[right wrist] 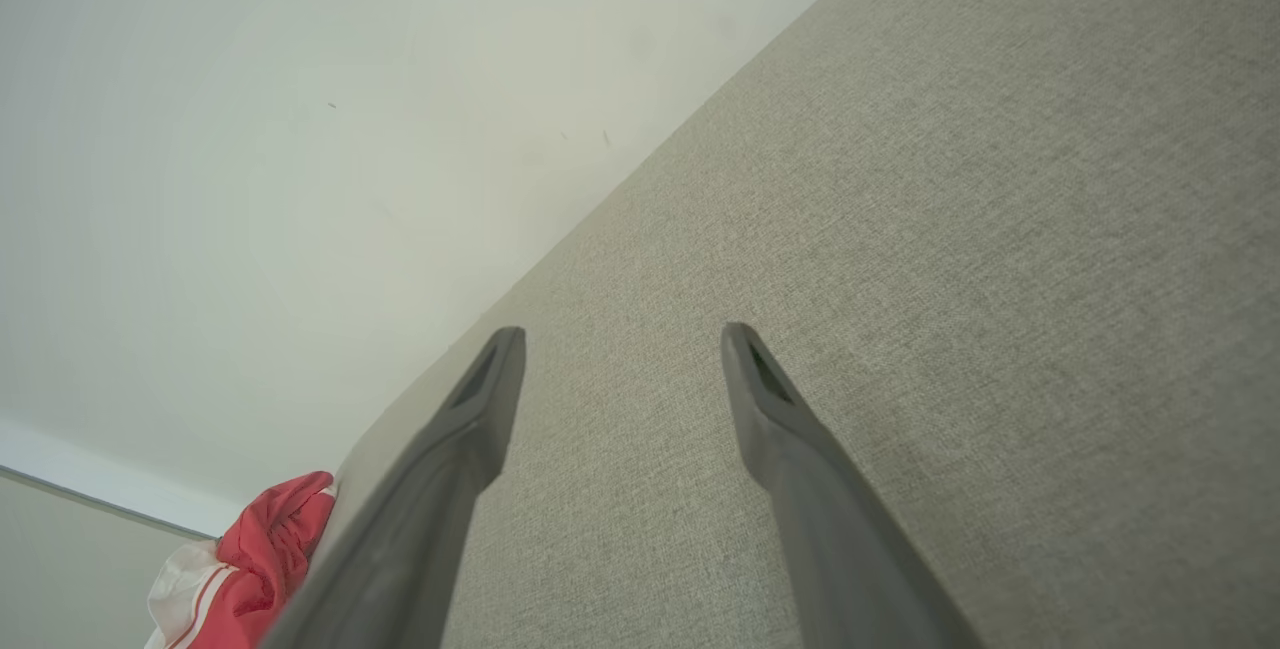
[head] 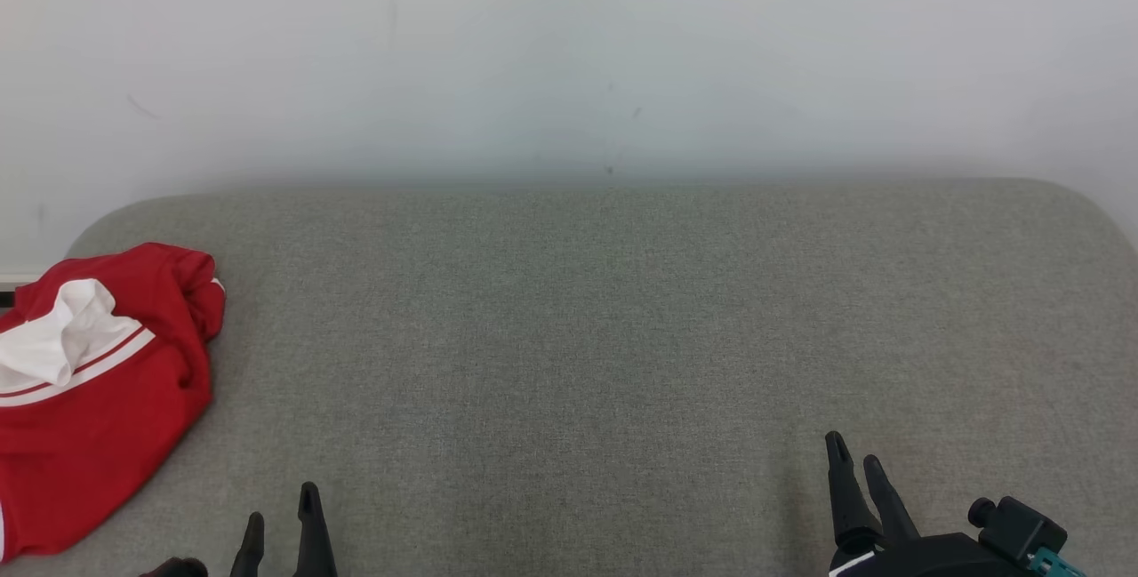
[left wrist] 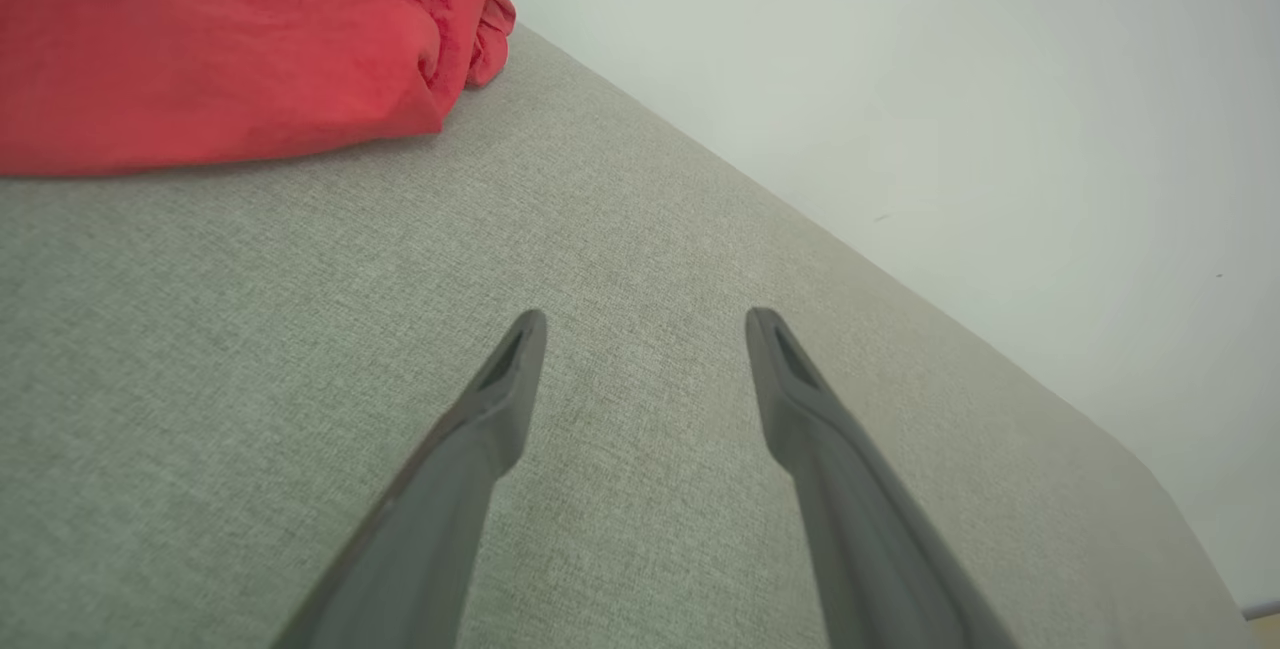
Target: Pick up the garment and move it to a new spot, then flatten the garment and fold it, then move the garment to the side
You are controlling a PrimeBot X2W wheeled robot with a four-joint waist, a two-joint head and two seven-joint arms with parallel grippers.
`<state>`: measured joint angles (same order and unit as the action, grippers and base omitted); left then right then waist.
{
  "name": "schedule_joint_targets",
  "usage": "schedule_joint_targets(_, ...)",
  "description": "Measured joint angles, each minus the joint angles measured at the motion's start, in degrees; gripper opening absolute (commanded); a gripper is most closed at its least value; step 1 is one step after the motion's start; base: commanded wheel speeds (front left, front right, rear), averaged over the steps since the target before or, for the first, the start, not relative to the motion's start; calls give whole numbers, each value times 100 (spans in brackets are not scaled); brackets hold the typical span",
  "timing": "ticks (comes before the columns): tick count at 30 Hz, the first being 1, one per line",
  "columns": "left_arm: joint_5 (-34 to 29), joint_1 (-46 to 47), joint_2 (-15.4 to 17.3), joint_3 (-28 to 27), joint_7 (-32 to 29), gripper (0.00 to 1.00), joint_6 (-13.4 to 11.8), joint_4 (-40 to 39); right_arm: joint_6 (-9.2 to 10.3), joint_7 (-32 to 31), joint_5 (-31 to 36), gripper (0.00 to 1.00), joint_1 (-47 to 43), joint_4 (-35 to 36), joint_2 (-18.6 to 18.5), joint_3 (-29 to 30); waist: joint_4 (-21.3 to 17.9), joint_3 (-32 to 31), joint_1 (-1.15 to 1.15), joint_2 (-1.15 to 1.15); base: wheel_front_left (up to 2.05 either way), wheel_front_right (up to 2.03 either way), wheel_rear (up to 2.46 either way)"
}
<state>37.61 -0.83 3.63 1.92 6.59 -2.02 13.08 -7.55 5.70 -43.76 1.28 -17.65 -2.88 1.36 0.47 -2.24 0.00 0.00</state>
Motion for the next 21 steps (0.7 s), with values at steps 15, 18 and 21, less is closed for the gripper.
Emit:
schedule_joint_targets(15, -1152, 23, 177, 358, 215, 100, -154, 55, 0, -42, 1173, 100, -104, 105, 0, 122, -18, -34, 0, 0, 0, 0, 0)
schedule_joint_targets(18, -1356, 23, 205, 402, 250, 100, -208, 31, 0, -38, 1335, 100, -118, 112, 0, 124, -27, -45, 0, 0, 0, 0, 0)
schedule_joint_targets(21, -1500, 23, 227, 444, 298, 100, -254, 7, 0, -18, 1521, 100, -141, 115, 0, 124, -28, -57, 0, 0, 0, 0, 0)
